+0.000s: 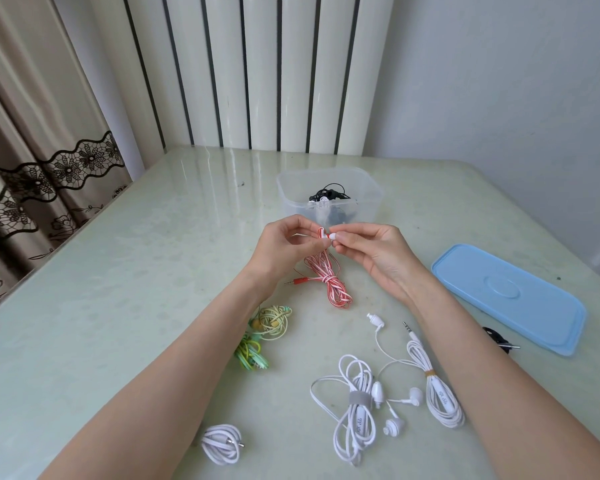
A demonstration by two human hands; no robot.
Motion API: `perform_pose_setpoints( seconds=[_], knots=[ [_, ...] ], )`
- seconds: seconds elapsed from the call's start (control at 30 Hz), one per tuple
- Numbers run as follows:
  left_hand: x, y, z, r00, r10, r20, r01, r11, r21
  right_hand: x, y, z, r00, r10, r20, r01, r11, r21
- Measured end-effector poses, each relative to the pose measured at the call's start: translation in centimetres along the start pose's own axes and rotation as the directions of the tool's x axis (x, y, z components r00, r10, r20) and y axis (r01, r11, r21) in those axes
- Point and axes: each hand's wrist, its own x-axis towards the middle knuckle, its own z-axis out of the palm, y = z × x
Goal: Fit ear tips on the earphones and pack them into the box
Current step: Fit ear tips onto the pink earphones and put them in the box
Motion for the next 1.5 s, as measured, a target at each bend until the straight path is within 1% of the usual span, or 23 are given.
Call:
perform_pose_setpoints(
  seconds=[0.23,0.37,0.47,0.57,0.7,0.83,1.07,1.27,1.4,1.5],
  knots=[
    [-0.2,0.2,-0.1,0.999,0.047,0.024,-0.047,0.999,-0.028,0.0,-0.2,-0.1,0.998,0.035,0.046,-0.037,0.998,0.049],
    [-0.3,0.2,-0.2,0.998,0.038,0.052,-0.034,0.997,-0.069,-0.1,-0.3,-0.1,0.994,0.069,0.079,-0.076,0.993,0.088],
    [-0.3,0.4,-0.3,0.995,0.011,0.101,0.002,0.993,-0.121,-0.2,-0.7,-0.2,0.989,0.109,0.098,-0.119,0.987,0.104],
    [-0.3,0.5,-0.5,0.990,-0.040,0.137,0.067,0.978,-0.198,-0.3,-1.1,-0.1,0.991,0.108,0.083,-0.117,0.988,0.100],
    [-0.4,0.1,-0.4,0.989,-0.118,0.093,0.138,0.961,-0.240,-0.5,-0.7,0.1,0.998,0.047,0.029,-0.048,0.998,0.044],
    [-0.2,0.1,-0.2,0.984,-0.161,0.077,0.176,0.947,-0.267,-0.4,-0.6,0.0,1.000,0.027,-0.004,-0.027,0.999,0.041],
    [-0.1,0.0,-0.3,0.987,-0.144,0.068,0.156,0.962,-0.226,-0.4,-0.9,0.1,0.999,0.037,-0.019,-0.036,0.999,0.033],
    [-0.3,0.0,-0.3,0.997,-0.065,0.032,0.068,0.993,-0.099,-0.4,-0.8,0.1,0.998,0.058,-0.012,-0.058,0.998,0.015],
    [-0.4,0.2,-0.3,0.999,-0.026,0.047,0.028,0.999,-0.043,-0.5,-0.9,0.2,0.998,0.066,-0.006,-0.066,0.998,0.021],
    [-0.3,0.3,-0.5,0.998,-0.009,0.055,0.013,0.998,-0.060,-0.4,-1.2,0.3,0.996,0.083,0.010,-0.083,0.996,0.012]
  ],
)
